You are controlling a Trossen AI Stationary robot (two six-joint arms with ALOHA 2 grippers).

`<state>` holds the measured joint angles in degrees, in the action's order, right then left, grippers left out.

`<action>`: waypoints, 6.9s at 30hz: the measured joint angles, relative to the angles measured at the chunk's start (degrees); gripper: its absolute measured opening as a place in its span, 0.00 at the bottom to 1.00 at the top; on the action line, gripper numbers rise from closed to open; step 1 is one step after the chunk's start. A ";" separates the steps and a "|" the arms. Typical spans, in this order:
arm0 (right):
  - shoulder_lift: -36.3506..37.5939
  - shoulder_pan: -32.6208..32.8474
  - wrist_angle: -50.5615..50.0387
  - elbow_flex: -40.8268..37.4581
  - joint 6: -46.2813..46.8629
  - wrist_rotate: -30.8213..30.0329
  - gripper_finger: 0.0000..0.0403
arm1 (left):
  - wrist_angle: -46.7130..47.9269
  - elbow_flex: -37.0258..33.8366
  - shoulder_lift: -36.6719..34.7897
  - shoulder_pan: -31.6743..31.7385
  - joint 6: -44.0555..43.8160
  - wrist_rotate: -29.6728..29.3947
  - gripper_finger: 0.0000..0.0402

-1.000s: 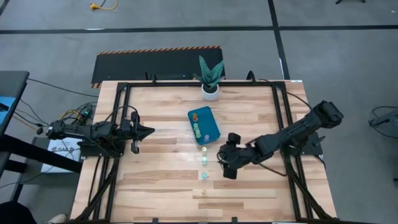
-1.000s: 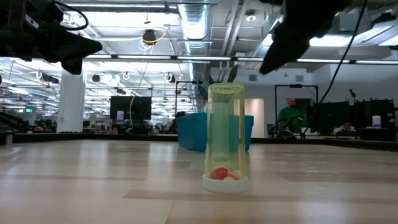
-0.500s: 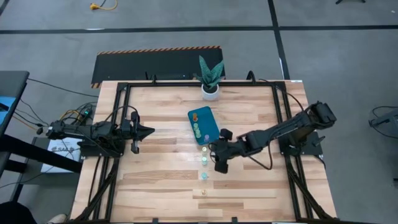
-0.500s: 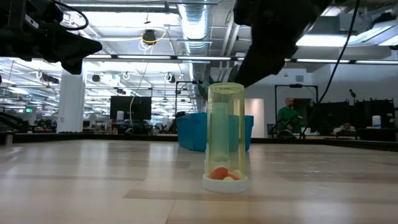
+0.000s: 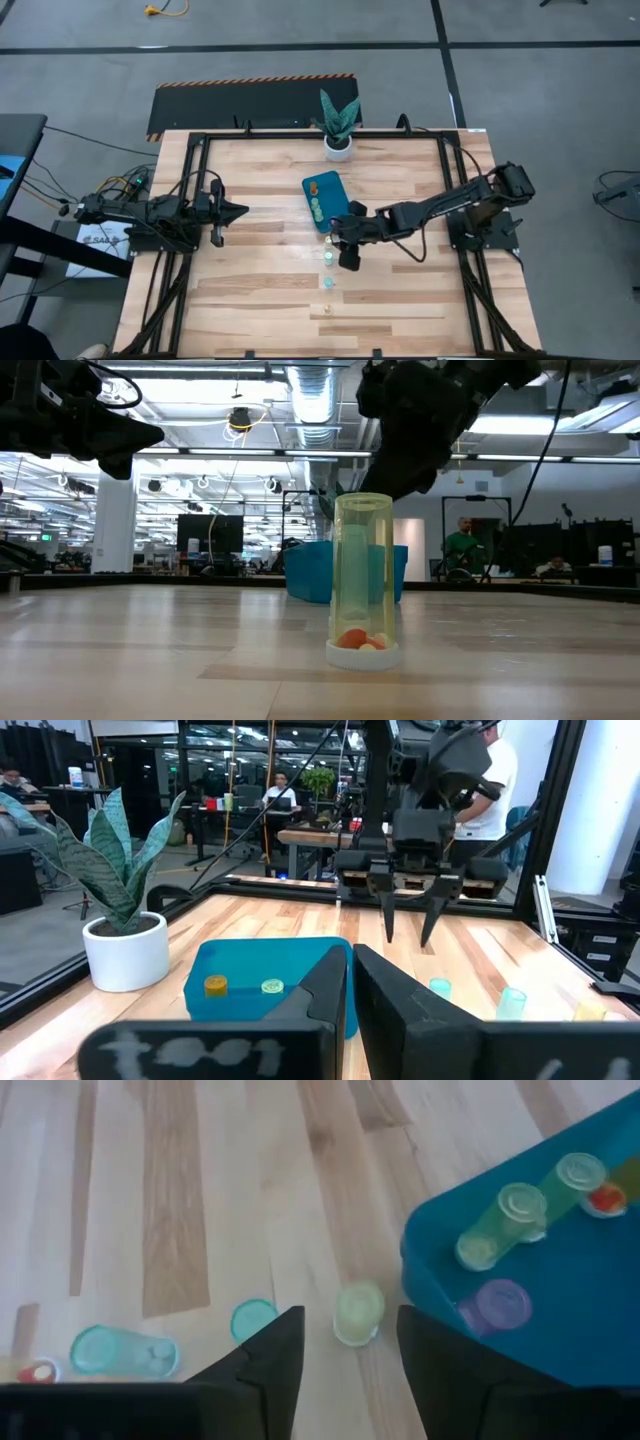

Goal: Pick and place pill bottles into a basket
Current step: Put the top green pill bottle into the blue bin, then put the top blue pill bottle into the blue bin

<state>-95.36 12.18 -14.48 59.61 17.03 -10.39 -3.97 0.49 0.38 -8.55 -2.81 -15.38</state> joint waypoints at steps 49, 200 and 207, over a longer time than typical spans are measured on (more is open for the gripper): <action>-4.43 -5.22 4.19 0.00 -0.56 6.28 0.37 | 0.00 -0.01 -0.02 0.01 0.00 0.00 0.02; -3.49 2.17 -22.13 16.95 1.29 1.29 0.49 | 0.00 -0.02 -0.02 0.02 0.00 0.00 0.02; -6.19 3.94 -22.78 16.72 5.52 -0.24 0.47 | 0.00 -0.02 -0.02 0.00 0.00 0.00 0.02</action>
<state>-101.56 16.12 -37.26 76.34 22.55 -10.63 -3.97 0.47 0.36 -8.56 -2.81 -15.38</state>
